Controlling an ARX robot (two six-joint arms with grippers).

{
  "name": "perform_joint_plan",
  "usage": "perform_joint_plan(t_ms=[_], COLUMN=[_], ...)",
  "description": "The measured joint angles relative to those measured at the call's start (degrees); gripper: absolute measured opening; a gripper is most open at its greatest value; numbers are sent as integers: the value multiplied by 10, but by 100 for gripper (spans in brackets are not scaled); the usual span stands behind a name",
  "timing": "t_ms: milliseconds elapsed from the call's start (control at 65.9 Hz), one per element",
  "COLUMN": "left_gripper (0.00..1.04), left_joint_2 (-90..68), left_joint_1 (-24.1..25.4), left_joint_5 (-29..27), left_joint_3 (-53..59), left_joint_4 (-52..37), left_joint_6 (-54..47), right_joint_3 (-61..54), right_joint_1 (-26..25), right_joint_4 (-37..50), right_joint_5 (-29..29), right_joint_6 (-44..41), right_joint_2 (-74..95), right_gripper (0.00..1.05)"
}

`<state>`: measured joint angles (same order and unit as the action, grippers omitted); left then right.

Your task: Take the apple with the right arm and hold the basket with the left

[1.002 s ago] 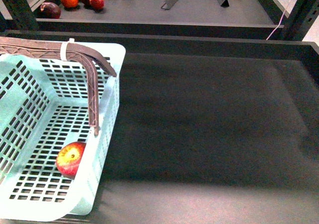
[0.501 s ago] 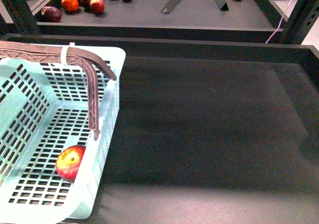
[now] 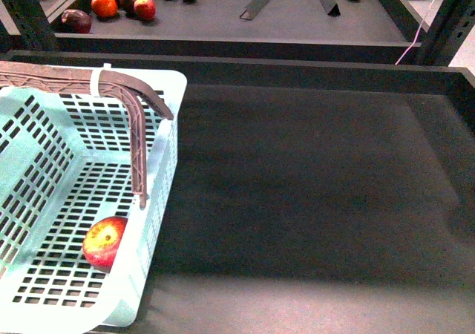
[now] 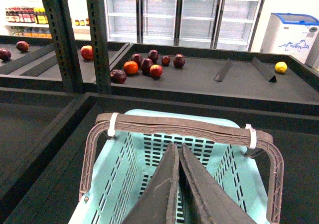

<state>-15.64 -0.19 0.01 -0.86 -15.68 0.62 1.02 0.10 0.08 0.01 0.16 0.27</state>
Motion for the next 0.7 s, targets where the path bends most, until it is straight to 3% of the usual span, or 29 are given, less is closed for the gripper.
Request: perform_joint_plan(t_ms=[304,410,698], left_gripper=[3,3,3], left_joint_2=[56,138,153], left_joint_1=[0,0,0], left_joint_5=[0,0,0], left_joint_3=[0,0,0], left_joint_4=[56,150,156], left_joint_6=[0,0,0], right_joint_3=[0,0,0], right_joint_1=[0,0,0], right_joint_4=[0,0,0], right_joint_5=[0,0,0], right_joint_6=[0,0,0], right_joint_2=[0,0,0], right_gripper=[96,96,96])
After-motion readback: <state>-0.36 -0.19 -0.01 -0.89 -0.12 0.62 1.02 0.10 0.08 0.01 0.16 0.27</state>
